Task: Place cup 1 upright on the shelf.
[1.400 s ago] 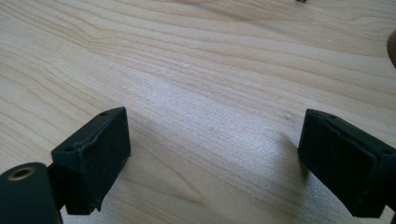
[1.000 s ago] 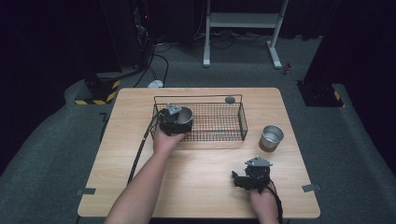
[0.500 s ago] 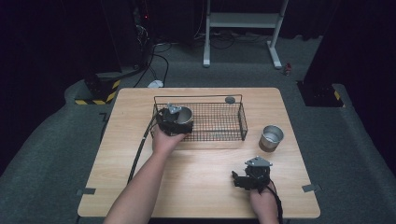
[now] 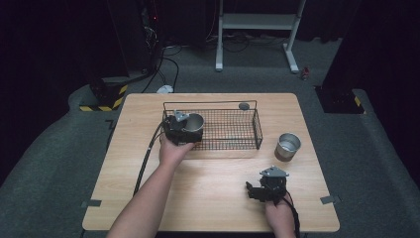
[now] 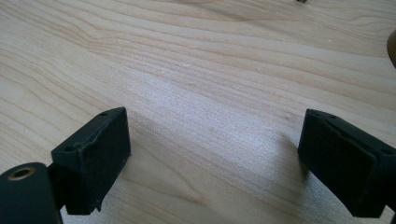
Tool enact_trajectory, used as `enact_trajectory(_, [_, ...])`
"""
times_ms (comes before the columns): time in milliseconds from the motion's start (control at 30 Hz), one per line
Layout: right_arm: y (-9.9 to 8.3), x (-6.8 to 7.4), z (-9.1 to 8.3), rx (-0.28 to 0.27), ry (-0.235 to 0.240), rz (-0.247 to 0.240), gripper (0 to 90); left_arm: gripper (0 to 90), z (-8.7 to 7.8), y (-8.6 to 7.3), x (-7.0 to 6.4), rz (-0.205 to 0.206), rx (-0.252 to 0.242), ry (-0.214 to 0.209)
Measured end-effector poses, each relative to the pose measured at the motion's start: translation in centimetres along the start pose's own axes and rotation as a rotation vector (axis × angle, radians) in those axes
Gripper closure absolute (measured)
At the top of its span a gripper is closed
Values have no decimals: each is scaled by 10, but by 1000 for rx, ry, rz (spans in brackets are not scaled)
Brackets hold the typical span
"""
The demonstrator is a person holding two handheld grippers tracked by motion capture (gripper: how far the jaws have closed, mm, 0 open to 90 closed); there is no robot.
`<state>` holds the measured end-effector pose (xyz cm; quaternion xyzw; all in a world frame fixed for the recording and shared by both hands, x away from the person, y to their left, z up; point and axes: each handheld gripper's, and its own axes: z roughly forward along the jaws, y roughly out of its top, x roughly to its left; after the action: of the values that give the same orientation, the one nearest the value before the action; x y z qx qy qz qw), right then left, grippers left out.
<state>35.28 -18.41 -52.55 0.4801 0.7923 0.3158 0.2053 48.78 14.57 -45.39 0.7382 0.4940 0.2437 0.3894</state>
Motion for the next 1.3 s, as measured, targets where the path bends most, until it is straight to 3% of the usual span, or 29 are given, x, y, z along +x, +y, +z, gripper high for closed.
enact_trajectory(367, [0, 0, 0, 0, 0, 0, 91, 6, -14, -3, 2, -37, 8, -14])
enact_trajectory(767, [0, 0, 0, 1, 1, 4, 90, 6, -42, -9, -3, -16, 17, -14])
enact_trajectory(1300, [0, 1, 0, -1, 1, 7, 90, 7, -80, -42, -1, 12, 17, -85])
